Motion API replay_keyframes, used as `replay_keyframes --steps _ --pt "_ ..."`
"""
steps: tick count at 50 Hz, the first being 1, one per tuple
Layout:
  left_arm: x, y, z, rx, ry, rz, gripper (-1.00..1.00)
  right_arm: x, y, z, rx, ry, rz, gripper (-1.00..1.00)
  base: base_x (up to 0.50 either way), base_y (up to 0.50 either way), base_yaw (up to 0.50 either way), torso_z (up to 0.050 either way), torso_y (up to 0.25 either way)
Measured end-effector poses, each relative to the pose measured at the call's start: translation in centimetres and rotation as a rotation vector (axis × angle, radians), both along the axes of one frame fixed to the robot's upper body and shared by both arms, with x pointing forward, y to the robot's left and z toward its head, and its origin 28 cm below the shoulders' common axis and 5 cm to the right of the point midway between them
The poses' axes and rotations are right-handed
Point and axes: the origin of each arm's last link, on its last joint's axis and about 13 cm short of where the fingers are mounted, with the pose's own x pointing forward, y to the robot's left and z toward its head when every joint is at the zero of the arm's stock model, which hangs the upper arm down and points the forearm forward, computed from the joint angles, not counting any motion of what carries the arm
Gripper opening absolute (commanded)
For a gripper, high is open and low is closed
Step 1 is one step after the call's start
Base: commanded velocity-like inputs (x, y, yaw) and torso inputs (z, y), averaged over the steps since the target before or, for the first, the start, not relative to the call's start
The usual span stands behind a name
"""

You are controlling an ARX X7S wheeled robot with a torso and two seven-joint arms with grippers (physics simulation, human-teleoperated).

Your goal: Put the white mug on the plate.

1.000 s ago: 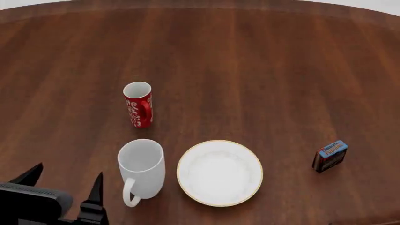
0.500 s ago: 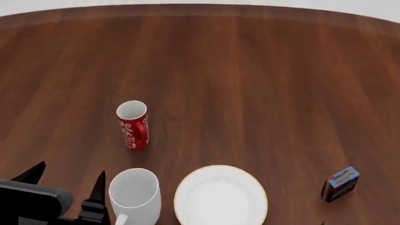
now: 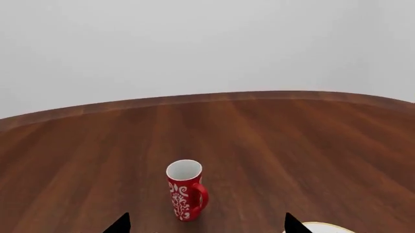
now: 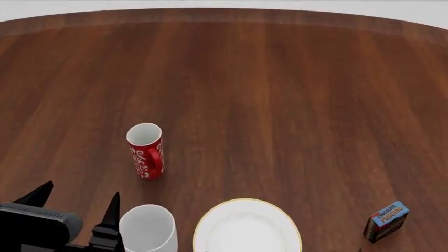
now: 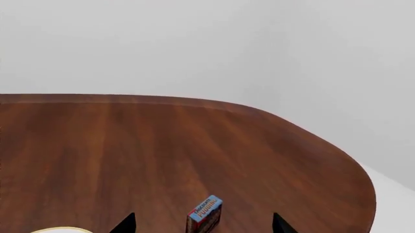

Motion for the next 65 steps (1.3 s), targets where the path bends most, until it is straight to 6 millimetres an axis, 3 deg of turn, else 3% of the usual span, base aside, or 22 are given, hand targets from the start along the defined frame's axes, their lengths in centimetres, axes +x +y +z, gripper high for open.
replay_keyframes --steps 22,65 --pt "-0.26 0.01 -0.19 0.012 -0.013 -0.032 1.0 -0.08 0.05 -0.07 -0.003 -0.004 0.008 1.0 0.0 0.0 0.0 0.0 0.0" --pt "-0.63 -0.01 -0.57 0.038 -0.016 -0.05 1.0 -0.29 0.07 -0.38 -0.001 -0.001 0.012 1.0 0.0 0.0 0.0 0.0 -0.097"
